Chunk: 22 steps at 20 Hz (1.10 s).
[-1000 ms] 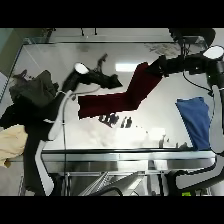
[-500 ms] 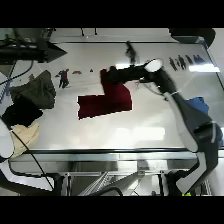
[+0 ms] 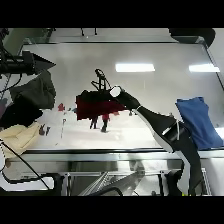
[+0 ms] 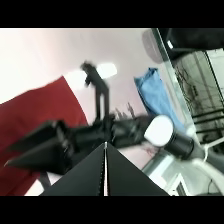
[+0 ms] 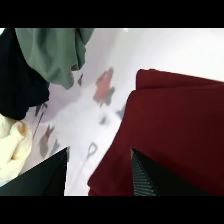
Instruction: Fold the shirts.
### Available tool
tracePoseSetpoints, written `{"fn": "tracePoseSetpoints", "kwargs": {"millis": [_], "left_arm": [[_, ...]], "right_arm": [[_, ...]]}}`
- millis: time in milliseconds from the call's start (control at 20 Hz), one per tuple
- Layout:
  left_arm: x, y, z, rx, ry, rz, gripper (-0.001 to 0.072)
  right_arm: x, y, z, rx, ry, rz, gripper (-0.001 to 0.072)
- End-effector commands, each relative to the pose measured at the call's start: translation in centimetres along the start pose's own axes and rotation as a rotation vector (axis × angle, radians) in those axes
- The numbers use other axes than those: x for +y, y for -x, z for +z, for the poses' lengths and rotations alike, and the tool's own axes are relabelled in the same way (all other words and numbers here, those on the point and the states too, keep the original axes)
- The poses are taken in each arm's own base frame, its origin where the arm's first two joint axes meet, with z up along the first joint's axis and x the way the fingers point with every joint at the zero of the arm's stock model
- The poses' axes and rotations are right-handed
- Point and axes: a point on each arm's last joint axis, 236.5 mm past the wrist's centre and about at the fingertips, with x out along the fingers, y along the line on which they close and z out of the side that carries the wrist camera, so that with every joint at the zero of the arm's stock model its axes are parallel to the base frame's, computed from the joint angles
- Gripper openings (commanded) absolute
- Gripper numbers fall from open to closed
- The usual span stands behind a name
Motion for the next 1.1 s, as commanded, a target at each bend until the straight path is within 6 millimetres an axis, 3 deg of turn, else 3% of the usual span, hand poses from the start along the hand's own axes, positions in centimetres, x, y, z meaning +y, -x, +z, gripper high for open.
{"fn": "tracePoseSetpoints", "kwargs": {"millis": [0, 100, 150, 200, 250, 300, 350, 550, 700, 800, 1050], "left_arm": [[0.1, 0.0, -0.8, 0.023, 0.005, -0.009, 0.0022], [0.0, 0.0, -0.8, 0.024, 0.005, -0.009, 0.0022], [0.0, 0.0, -0.8, 0.025, 0.005, -0.009, 0.0023], [0.0, 0.0, -0.9, 0.027, 0.005, -0.01, 0.0023], [0.0, 0.0, -1.0, 0.032, 0.005, -0.012, 0.0022], [-0.1, 0.0, -1.1, 0.036, 0.005, -0.014, 0.0023], [-0.1, 0.0, -1.2, 0.039, 0.005, -0.015, 0.0023], [-0.2, 0.0, -1.5, 0.052, 0.004, -0.02, 0.0023], [-0.3, 0.1, -1.7, 0.061, -0.006, -0.024, 0.0023], [-0.3, 0.1, -1.8, 0.063, -0.012, -0.025, 0.0022], [-0.3, 0.0, -1.7, 0.061, -0.013, -0.025, 0.0023]], "right_arm": [[-1.5, 6.3, 1.5, 0.103, 0.046, -0.002, 0.0432], [-4.4, 11.4, 3.4, 0.123, -0.007, -0.058, 0.0434], [-7.0, 13.7, 3.9, 0.132, -0.047, -0.126, 0.0437], [-9.6, 15.7, 4.0, 0.146, -0.092, -0.197, 0.0476], [-12.3, 17.4, 3.5, 0.172, -0.147, -0.271, 0.0632], [-14.6, 18.7, 2.9, 0.197, -0.195, -0.333, 0.0694], [-16.2, 19.3, 2.3, 0.219, -0.223, -0.371, 0.0694], [-19.8, 18.1, 0.0, 0.278, -0.288, -0.39, 0.0693], [-21.3, 16.4, -1.5, 0.309, -0.338, -0.368, 0.0693], [-21.3, 15.2, -2.2, 0.322, -0.357, -0.319, 0.0694], [-18.8, 11.9, -2.8, 0.324, -0.361, -0.178, 0.0687]]}}
